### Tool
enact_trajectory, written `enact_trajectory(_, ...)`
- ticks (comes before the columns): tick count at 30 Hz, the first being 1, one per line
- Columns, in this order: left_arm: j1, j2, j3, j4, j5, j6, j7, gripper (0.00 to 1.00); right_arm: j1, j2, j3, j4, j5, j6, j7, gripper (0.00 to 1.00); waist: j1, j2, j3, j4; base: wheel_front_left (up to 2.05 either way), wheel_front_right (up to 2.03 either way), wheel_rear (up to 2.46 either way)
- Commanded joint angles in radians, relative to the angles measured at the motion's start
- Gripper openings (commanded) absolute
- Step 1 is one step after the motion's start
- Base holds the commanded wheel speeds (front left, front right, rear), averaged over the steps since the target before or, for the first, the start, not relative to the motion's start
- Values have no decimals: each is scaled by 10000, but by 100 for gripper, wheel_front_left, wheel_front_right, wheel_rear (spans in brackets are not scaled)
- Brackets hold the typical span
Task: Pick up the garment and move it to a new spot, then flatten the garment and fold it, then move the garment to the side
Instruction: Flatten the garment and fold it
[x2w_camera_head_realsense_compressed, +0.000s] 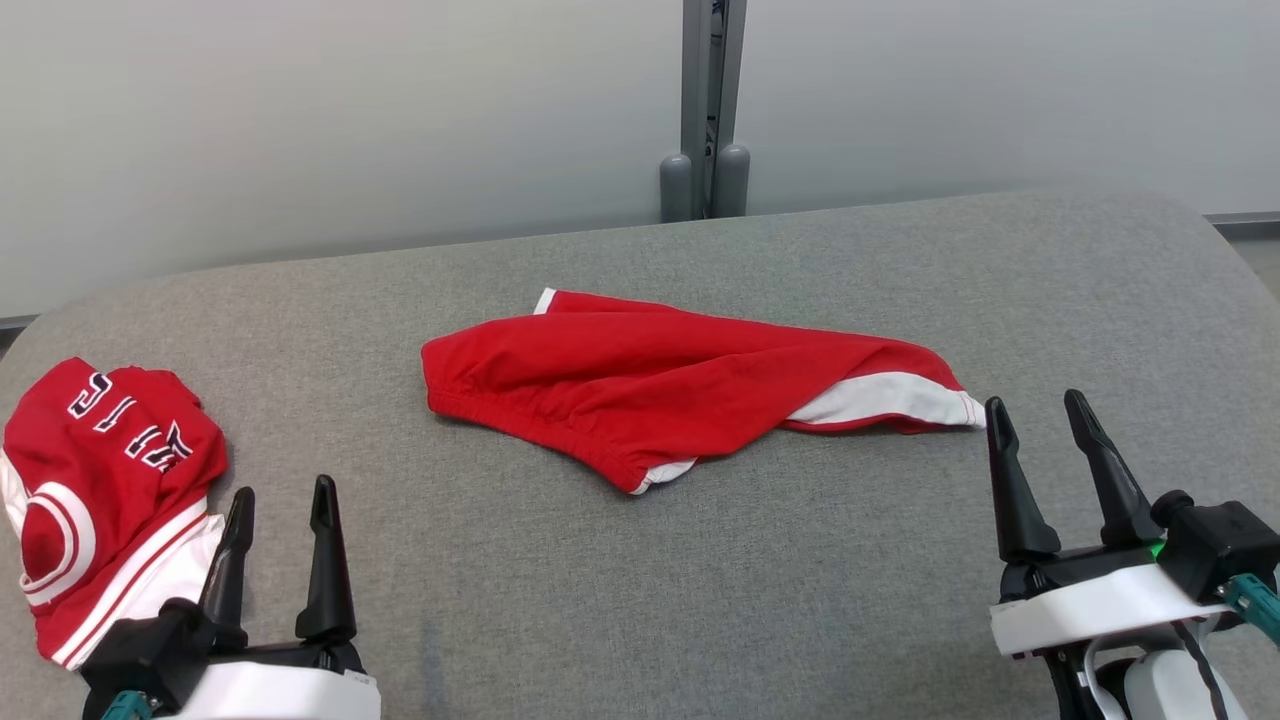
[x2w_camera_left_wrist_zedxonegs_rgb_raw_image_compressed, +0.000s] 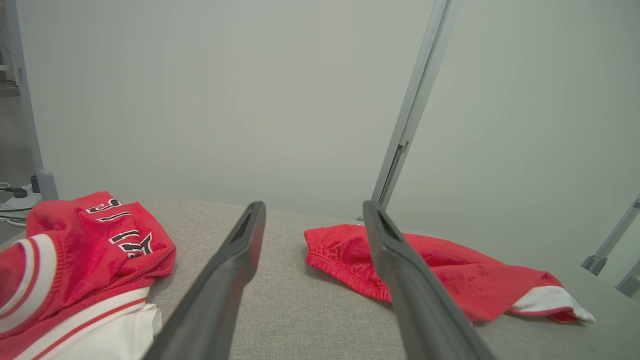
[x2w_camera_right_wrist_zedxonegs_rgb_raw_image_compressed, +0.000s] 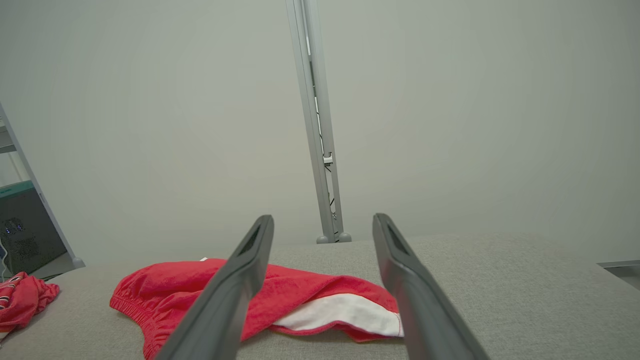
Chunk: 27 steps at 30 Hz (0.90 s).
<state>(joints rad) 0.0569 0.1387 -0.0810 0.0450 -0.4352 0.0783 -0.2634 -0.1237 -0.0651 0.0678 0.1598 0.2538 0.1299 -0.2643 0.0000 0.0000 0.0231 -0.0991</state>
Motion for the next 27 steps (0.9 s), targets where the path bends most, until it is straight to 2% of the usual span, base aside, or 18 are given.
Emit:
enact_trajectory(1, 55, -44, 90, 51, 89, -105, -18, 100, 50, -57, 2, 10, -30, 15, -2, 100, 0, 0, -7, -5, 0, 0, 0)
enact_trajectory(12, -97, -363, 378, 354, 407, -498, -19, 100, -95, -146, 174, 119, -38, 15, -2, 100, 0, 0, -44, 23, 0, 0, 0)
enact_trajectory(27, -164, -533, 640, 539, 600, -685, -19, 100, -142, -123, 211, 170, 28, 15, -2, 100, 0, 0, -29, -8, 0, 0, 0)
